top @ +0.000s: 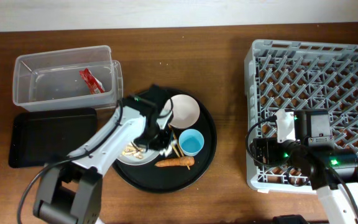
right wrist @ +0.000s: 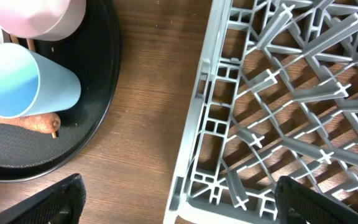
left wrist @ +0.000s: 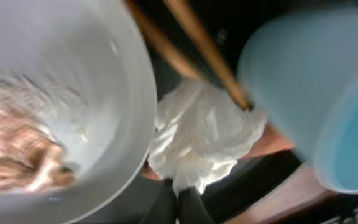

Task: Sort waste into correct bins and load items into the dishwasher rack
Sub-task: 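Carry the tissue left and release it into the clear bin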

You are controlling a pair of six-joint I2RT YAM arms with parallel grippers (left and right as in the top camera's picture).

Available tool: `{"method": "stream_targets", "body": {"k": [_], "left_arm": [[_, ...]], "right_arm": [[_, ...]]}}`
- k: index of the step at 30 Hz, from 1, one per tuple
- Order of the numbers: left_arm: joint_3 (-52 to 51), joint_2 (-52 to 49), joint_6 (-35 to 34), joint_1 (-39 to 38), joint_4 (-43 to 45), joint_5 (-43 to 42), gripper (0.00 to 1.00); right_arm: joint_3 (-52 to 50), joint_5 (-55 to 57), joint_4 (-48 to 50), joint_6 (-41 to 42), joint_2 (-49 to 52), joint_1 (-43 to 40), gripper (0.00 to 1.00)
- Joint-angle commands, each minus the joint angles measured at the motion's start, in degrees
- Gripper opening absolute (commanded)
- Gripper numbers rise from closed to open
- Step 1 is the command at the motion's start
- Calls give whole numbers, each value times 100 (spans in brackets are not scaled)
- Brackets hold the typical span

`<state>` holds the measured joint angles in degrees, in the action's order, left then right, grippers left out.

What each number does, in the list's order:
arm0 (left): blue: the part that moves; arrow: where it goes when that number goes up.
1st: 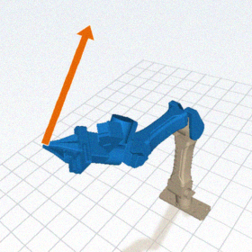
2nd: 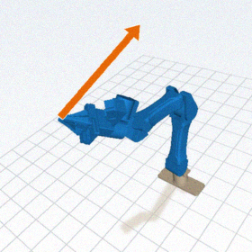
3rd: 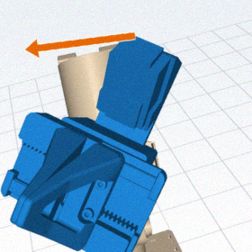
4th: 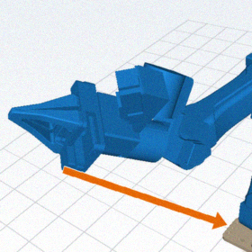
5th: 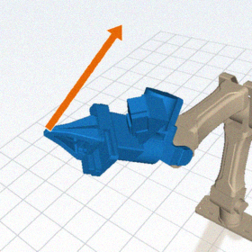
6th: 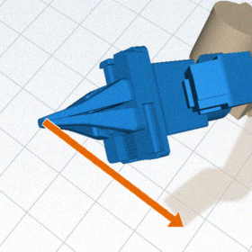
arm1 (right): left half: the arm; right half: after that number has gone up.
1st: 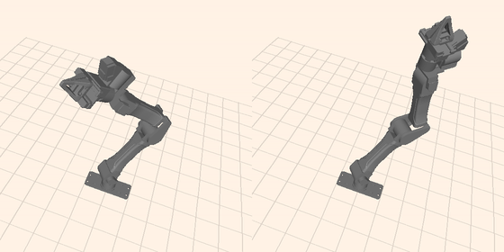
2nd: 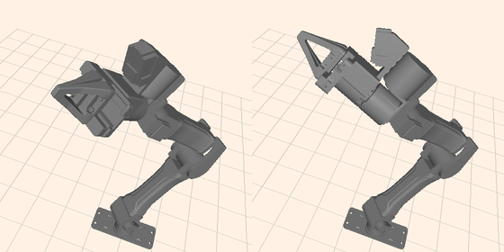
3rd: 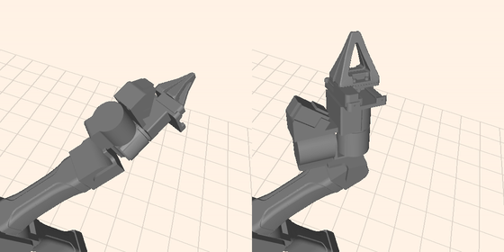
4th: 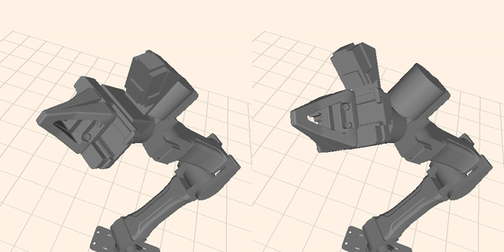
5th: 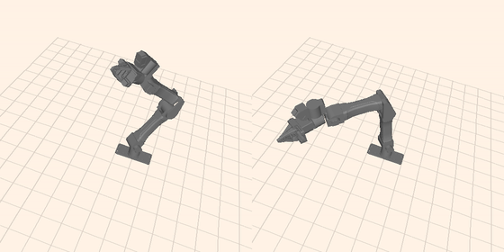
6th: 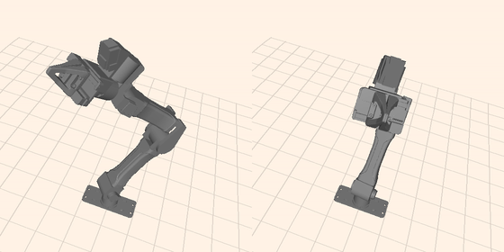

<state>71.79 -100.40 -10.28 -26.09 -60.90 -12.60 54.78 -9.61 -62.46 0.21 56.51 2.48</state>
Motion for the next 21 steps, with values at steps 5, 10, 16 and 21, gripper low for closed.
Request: {"method": "stream_targets", "body": {"k": [5, 10, 16, 21], "left_arm": [[1930, 26, 140, 1241, -352, 1266, 0], [2050, -44, 138, 2411, 879, 1307, 0], [2050, -645, 131, 3169, 1759, 1305, 6], [2050, -1126, 140, 3237, 2149, 1305, 50]], "right_arm": [[96, -48, 4, 26, -20, -31, 97], [96, -48, 11, 28, -20, -31, 97], [96, -48, 28, 28, -20, -31, 97], [96, -48, 24, 28, -20, -31, 98]]}}
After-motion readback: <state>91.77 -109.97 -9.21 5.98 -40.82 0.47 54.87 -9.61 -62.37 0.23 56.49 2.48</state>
